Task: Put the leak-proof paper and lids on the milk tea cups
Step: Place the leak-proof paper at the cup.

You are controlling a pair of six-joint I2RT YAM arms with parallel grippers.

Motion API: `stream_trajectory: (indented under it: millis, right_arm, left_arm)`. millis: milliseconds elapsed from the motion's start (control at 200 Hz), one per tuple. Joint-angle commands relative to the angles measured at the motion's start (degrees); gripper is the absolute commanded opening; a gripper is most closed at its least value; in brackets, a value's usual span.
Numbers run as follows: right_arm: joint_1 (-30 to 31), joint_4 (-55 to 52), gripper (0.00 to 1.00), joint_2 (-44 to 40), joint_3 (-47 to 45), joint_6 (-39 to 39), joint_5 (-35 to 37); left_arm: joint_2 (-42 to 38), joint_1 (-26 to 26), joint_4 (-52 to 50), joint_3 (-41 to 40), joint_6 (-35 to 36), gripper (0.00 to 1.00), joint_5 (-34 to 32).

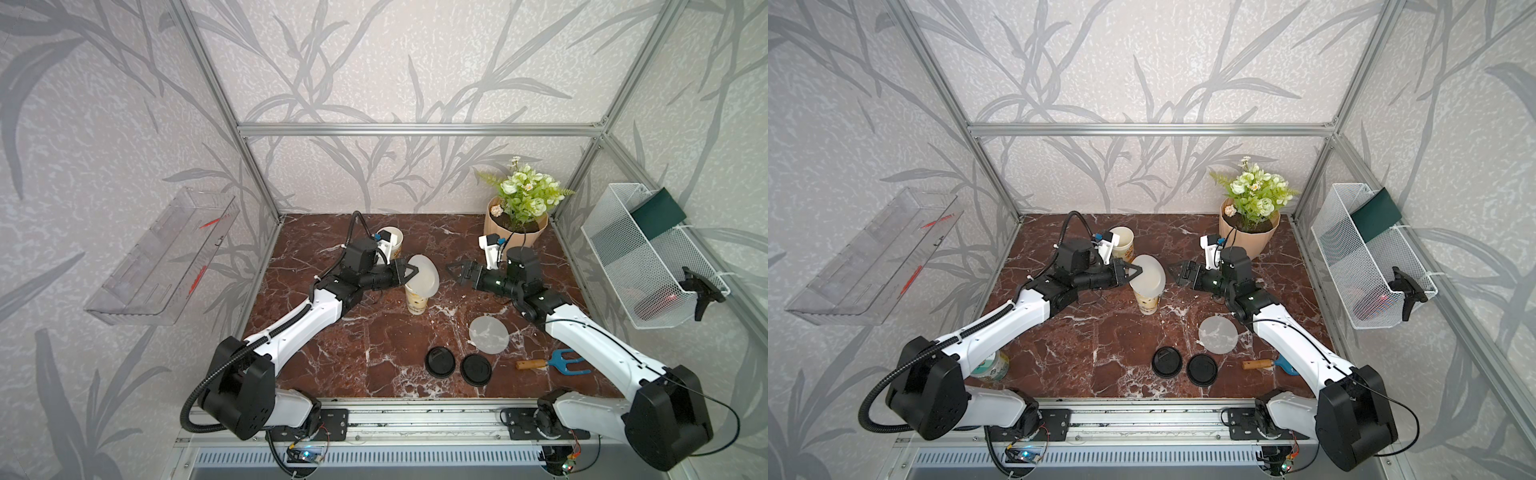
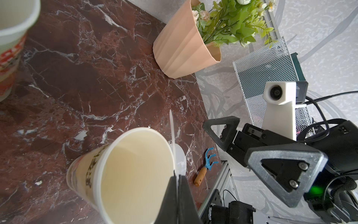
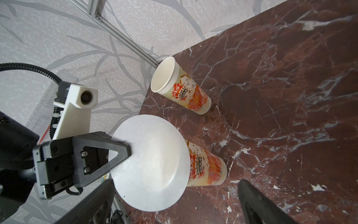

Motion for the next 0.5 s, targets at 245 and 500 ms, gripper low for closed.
stream_trajectory:
  millis: [245,500]
  right_arm:
    - [7.4,-10.8,0.99,4.8,8.5,-8.0,11.6]
    - [8.9,-13.1,0.99,6.8,10.7,-8.9,15.9]
  left_arm:
    - [-1.7,2.2,-2.7,-1.8,1.4,0.0,-2.2]
    - [-0.3,2.4,-2.9,-1.5,1.2,0.0,-1.6]
